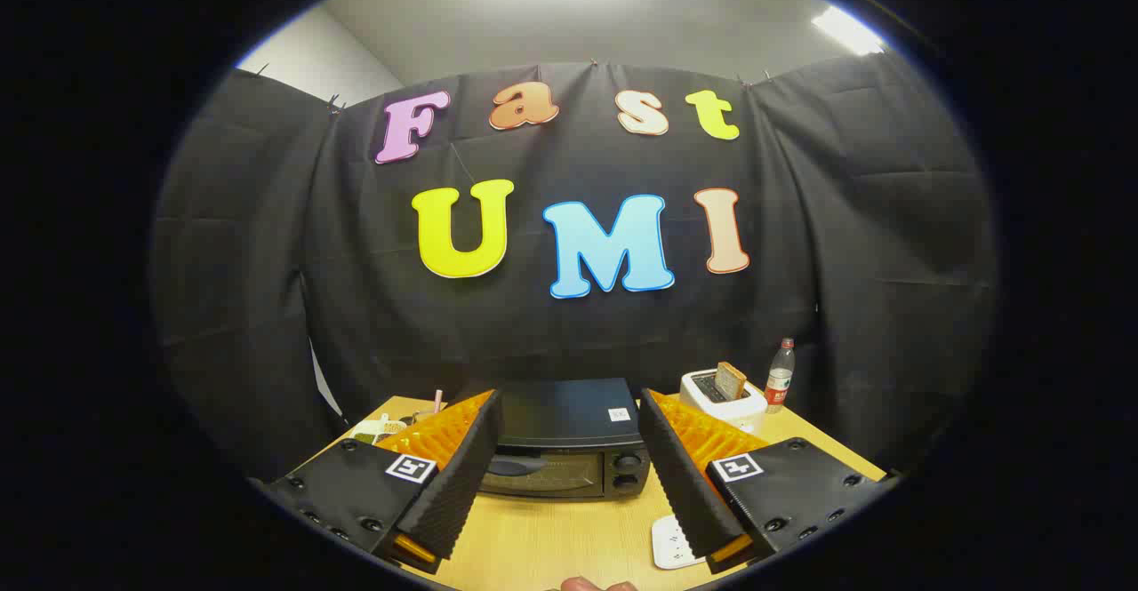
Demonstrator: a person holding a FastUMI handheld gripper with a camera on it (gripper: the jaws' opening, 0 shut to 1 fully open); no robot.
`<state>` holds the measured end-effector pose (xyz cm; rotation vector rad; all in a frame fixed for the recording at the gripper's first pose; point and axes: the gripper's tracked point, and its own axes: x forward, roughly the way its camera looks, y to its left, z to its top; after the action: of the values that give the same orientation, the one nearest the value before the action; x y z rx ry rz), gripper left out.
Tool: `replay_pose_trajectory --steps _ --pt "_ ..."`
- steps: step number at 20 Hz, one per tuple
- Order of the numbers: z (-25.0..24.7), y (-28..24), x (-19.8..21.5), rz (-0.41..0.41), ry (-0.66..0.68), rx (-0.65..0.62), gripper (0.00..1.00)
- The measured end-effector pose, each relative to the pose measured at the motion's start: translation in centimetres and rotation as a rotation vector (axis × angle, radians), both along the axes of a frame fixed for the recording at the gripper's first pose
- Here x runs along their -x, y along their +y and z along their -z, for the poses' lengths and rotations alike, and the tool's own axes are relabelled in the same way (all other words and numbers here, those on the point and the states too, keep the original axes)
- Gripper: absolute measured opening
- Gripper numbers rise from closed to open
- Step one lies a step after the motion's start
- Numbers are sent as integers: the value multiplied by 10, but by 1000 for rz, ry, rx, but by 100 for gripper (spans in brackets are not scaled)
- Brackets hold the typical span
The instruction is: Open the toaster oven, put the food inside, and close the toaster oven door.
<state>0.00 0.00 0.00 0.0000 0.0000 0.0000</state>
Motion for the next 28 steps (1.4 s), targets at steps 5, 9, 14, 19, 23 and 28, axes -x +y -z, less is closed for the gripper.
replay_pose_trajectory --steps 5,9,14,19,23,28 --pt "1 -9 7 25 -8 -7 97" --pt "3 -10 9 23 -1 13 97" --pt "3 -7 13 10 0 29 97" --pt "1 -7 14 1 -3 36 97" --pt "2 -3 12 -8 2 47 97" --pt "4 14 4 -30 -3 72 97"
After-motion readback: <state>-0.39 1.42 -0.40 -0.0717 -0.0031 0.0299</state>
